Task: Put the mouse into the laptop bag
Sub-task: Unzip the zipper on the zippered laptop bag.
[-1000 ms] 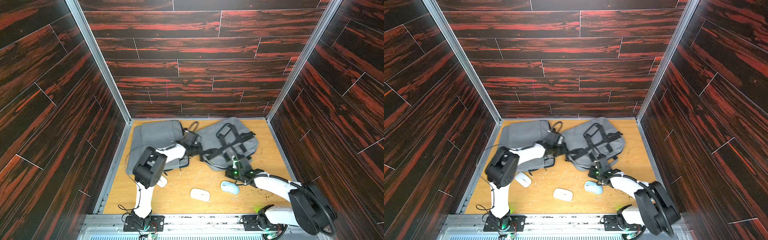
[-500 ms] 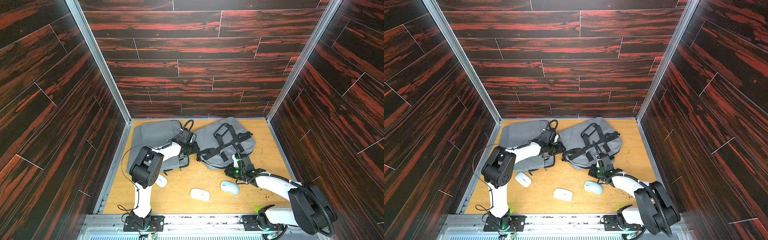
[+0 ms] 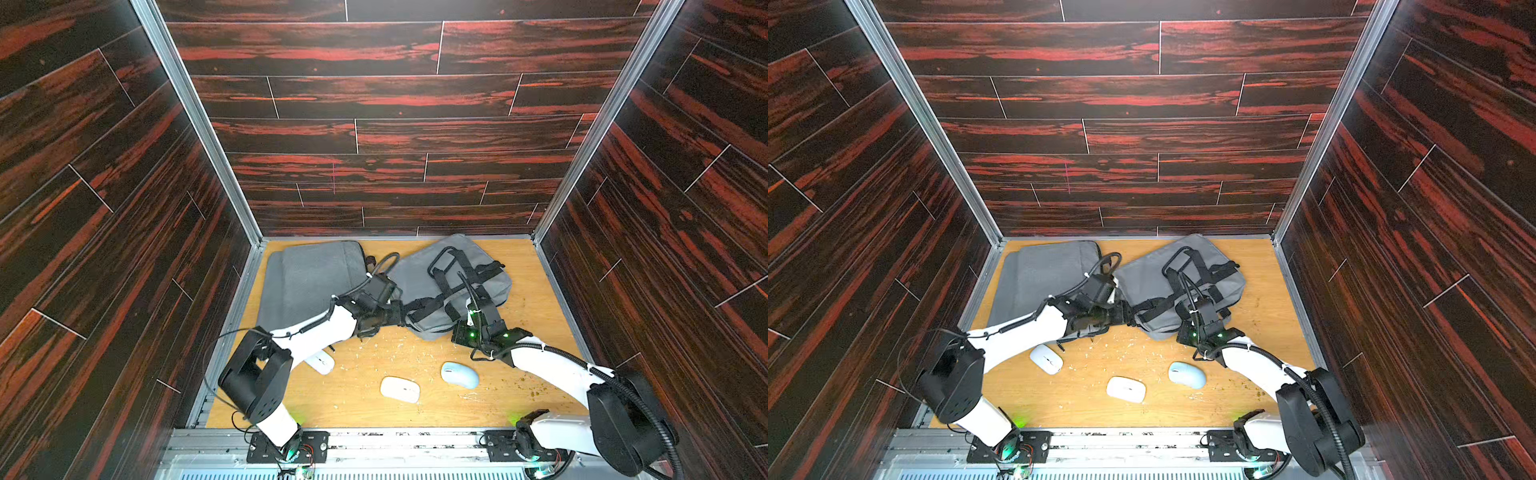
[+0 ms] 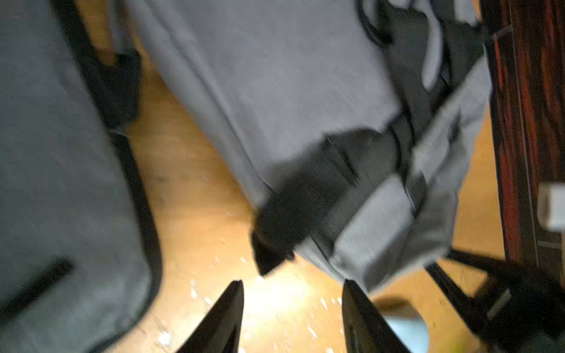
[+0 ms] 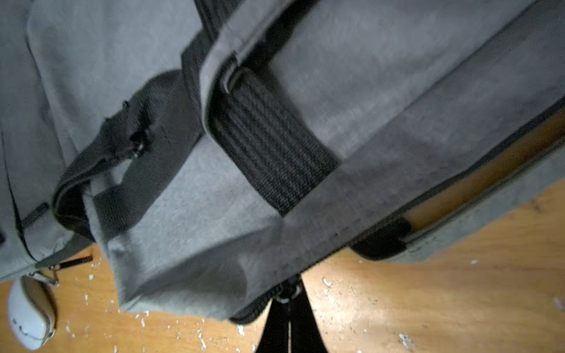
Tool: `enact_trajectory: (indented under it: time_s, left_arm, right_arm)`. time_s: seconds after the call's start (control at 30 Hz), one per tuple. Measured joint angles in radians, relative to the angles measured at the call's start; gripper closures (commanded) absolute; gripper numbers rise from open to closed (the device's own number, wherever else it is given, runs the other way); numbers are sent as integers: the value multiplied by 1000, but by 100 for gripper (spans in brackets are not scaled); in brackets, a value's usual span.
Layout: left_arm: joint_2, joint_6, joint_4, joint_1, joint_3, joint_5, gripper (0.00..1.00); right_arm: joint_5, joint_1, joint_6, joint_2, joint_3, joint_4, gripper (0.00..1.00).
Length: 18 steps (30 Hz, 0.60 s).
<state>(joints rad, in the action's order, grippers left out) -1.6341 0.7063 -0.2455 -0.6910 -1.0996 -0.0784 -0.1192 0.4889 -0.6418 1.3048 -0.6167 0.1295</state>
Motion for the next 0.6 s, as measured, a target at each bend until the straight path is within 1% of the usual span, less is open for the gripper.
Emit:
enact_trajectory:
  time_s: [0.1,0.27,0.47,0.5,0.53,0.6]
  left_arm:
    - [0,-2,-34,-37,0,39,44]
    - [-2,-3,-80,-101,-32,98,41]
    - [-34,8,-71,-177,-102,137,38]
    - [-51,11,-67,-186,-116,139,37]
    - [-68,13,-67,-191,-127,139,30]
    - [-105,21,-71,-199,-152,140,29]
  right_arm:
    - [-16,0,-1,-1,0,11,100]
    - [-42,0,1,-31,0,41,100]
    - [-50,0,8,-47,0,57,100]
    - [-48,0,8,-47,1,57,100]
    - [-47,0,8,-47,1,57,100]
    - [-45,0,8,-47,1,57,100]
